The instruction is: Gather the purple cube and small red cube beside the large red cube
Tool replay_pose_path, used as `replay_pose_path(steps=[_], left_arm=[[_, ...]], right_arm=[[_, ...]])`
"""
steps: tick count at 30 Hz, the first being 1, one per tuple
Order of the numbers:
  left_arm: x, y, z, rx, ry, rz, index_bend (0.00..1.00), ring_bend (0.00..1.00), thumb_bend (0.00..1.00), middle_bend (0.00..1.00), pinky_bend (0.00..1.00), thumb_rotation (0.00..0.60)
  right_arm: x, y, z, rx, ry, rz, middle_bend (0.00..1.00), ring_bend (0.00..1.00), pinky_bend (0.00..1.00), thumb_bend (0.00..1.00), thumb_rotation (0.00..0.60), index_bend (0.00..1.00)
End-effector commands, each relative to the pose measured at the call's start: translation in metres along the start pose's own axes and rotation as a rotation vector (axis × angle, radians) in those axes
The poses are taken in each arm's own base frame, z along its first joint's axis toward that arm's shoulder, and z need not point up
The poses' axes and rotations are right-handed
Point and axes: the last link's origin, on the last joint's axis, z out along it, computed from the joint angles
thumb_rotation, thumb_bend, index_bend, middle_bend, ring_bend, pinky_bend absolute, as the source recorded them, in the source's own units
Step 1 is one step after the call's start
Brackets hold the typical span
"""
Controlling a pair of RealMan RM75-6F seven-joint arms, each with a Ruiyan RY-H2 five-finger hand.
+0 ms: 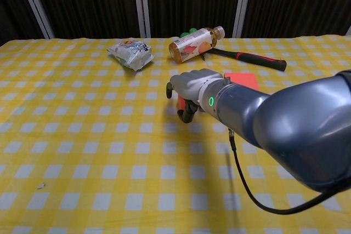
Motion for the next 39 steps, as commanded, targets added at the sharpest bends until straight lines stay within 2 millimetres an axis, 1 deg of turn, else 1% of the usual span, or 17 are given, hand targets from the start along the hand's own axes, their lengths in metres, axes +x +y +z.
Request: replay_pose_path(steps=[1, 15, 39], left_arm=[[0.000, 0.000, 0.000, 0.000, -0.001, -0.001, 0.00, 0.00, 0.08, 0.00, 0.02, 0.600], [0.000, 0.000, 0.000, 0.002, -0.005, -0.008, 0.00, 0.00, 0.08, 0.00, 0.02, 0.600], [0.001, 0.000, -0.001, 0.002, 0.001, -0.006, 0.00, 0.00, 0.08, 0.00, 0.02, 0.600]], right_arm=[[-0.002, 0.001, 0.000, 0.003, 0.014, -0.041, 0.00, 0.00, 0.00, 0.61, 0.600, 0.25], [-0.004, 0.006, 0.000, 0.001, 0.052, -0.141, 0.00, 0.00, 0.00, 0.61, 0.600, 0.28], [-0.009, 0.022, 0.001, -0.038, 0.057, -0.191, 0.00, 0.00, 0.00, 0.61, 0.600, 0.29]])
